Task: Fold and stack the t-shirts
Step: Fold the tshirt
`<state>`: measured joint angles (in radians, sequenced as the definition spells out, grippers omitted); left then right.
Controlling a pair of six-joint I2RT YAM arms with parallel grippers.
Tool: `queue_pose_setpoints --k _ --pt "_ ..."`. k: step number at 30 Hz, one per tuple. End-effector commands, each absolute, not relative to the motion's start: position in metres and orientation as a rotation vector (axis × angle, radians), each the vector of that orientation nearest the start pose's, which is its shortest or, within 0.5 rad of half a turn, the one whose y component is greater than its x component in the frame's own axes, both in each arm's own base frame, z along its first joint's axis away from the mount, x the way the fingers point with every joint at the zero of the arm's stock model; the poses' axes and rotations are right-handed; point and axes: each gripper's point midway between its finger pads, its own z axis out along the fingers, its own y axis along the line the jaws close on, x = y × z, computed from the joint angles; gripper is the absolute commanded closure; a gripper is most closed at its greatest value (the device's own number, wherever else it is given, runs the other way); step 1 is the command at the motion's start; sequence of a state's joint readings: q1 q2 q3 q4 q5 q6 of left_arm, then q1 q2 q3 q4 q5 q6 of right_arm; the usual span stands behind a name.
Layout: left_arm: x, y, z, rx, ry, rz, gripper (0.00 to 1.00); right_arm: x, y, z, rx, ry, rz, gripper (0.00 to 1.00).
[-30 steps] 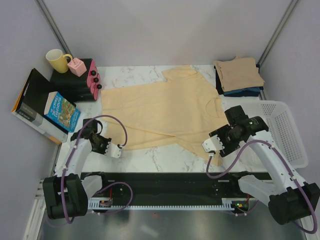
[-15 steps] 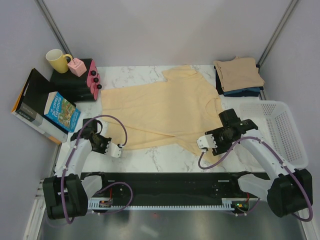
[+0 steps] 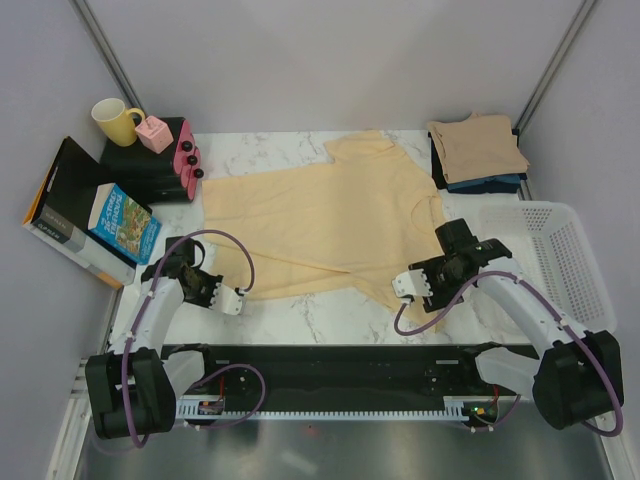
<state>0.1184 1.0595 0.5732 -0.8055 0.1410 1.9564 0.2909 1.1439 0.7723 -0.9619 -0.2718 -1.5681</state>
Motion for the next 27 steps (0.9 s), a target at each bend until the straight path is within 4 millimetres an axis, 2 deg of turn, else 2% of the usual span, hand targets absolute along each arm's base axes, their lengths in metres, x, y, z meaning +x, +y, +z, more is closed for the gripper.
queue_pose_setpoints --k 1,5,8,9,11,12,13,14,16,18,19,20,22,25,27 --pt "0.23 0.037 0.056 -2.774 -2.01 -0.358 0.98 0.205 0.072 0.064 -2.27 1.645 0.149 0.29" --pt "0.229 0.037 0.056 -2.769 -2.014 -0.356 0.98 0.206 0.073 0.055 -2.266 1.673 0.171 0.3" --pt "0.229 0.037 0.057 -2.769 -2.019 -0.359 0.98 0.209 0.071 0.051 -2.265 1.677 0.15 0.35" --pt "0.229 0.037 0.058 -2.77 -2.019 -0.364 0.98 0.21 0.071 0.051 -2.26 1.681 0.14 0.49" --pt "0.229 0.037 0.058 -2.768 -2.023 -0.369 0.98 0.217 0.071 0.055 -2.235 1.69 0.106 0.68" --pt "0.229 0.037 0.058 -2.768 -2.024 -0.368 0.98 0.219 0.067 0.057 -2.236 1.702 0.077 0.9" --pt "0.228 0.037 0.058 -2.769 -2.024 -0.37 0.98 0.224 0.067 0.063 -2.225 1.7 0.051 0.97" --pt "0.228 0.037 0.058 -2.766 -2.028 -0.373 0.98 0.226 0.066 0.069 -2.214 1.695 0.023 1.0" --pt "0.229 0.036 0.062 -2.773 -2.035 -0.387 0.98 0.235 0.066 0.087 -2.194 1.673 -0.032 1.0" --pt "0.227 0.033 0.064 -2.779 -2.056 -0.365 0.98 0.233 0.063 0.104 -2.2 1.65 -0.063 1.0" --pt "0.228 0.032 0.07 -2.786 -2.068 -0.382 0.98 0.239 0.064 0.119 -2.191 1.619 -0.1 1.0" --pt "0.228 0.028 0.073 -2.801 -2.081 -0.37 0.98 0.235 0.062 0.128 -2.193 1.613 -0.11 1.0" --pt "0.223 0.025 0.079 -2.815 -2.088 -0.364 0.98 0.239 0.061 0.151 -2.179 1.583 -0.161 1.0" --pt "0.216 0.02 0.084 -2.849 -2.071 -0.347 0.98 0.233 0.056 0.171 -2.178 1.558 -0.201 1.0" --pt "0.213 0.019 0.09 -2.866 -2.066 -0.368 0.98 0.23 0.054 0.176 -2.19 1.55 -0.217 1.0"
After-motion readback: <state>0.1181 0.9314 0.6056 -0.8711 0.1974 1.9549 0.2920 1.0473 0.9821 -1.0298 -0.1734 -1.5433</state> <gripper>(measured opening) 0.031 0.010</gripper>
